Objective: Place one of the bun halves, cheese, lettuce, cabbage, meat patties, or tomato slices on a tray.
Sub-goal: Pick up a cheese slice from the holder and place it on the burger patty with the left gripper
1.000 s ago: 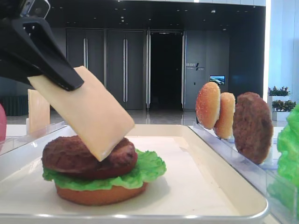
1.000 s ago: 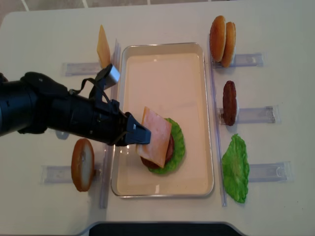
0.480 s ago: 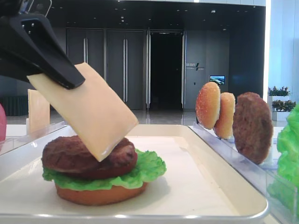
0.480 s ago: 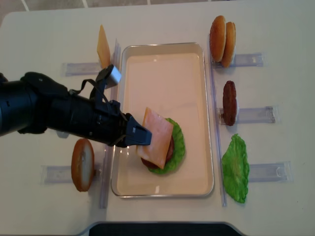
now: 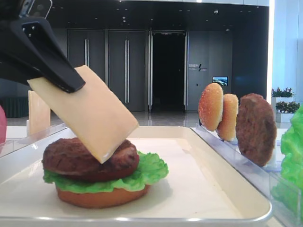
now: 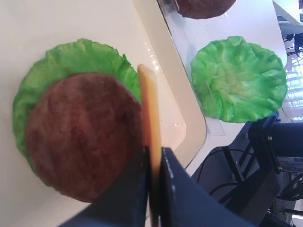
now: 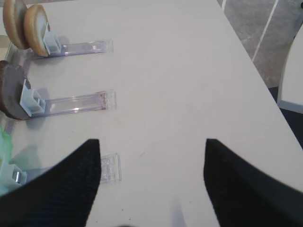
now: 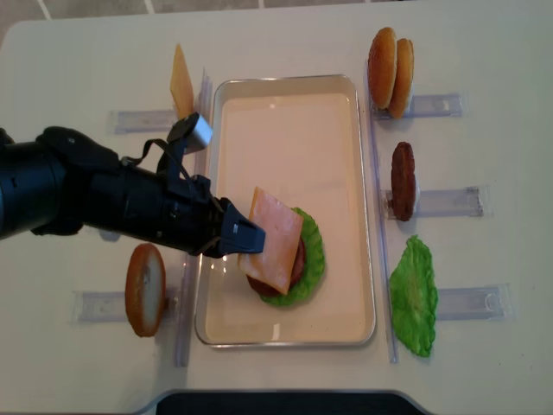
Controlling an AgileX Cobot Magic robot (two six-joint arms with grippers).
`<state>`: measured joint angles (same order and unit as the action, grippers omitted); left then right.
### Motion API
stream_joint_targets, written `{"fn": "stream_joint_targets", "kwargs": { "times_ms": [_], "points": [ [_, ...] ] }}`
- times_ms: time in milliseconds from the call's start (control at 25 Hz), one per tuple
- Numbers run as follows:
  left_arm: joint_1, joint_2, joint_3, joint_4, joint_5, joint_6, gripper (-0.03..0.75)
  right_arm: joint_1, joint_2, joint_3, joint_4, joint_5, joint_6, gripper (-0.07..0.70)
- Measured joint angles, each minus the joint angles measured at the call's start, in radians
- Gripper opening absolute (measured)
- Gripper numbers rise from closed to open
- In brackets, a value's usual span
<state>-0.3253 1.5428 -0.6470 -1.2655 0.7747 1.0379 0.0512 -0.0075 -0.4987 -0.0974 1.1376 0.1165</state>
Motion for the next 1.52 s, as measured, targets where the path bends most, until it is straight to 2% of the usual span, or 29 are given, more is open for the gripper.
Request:
{"fn": "stream_joint_targets", "kwargs": {
  "times_ms": [400,520,640,760,880,1200,1520],
  "points": [
    [0.000,0.000,0.000,0.000,-0.004,0.010,0.029,0.000,0.000,0.000,0.000,0.000,0.000,0.472],
    [0.000,0.000,0.000,0.000,-0.004,0.011,0.084,0.000,0.000,0.000,0.000,0.000,0.000,0.473],
    [0.000,0.000,0.000,0.000,-0.004,0.001,0.268,0.000,0.000,0.000,0.000,0.000,0.000,0.473],
    [0.000,0.000,0.000,0.017,-0.005,-0.025,0.555,0.000,0.000,0.000,0.000,0.000,0.000,0.473],
    [0.000,0.000,0.000,0.082,-0.018,-0.085,0.662,0.000,0.000,0.000,0.000,0.000,0.000,0.473],
    [0.000,0.000,-0.001,0.257,-0.057,-0.287,0.692,0.000,0.000,0.000,0.000,0.000,0.000,0.473],
    [0.000,0.000,-0.086,0.444,-0.045,-0.489,0.692,0.000,0.000,0.000,0.000,0.000,0.000,0.473]
  ]
}}
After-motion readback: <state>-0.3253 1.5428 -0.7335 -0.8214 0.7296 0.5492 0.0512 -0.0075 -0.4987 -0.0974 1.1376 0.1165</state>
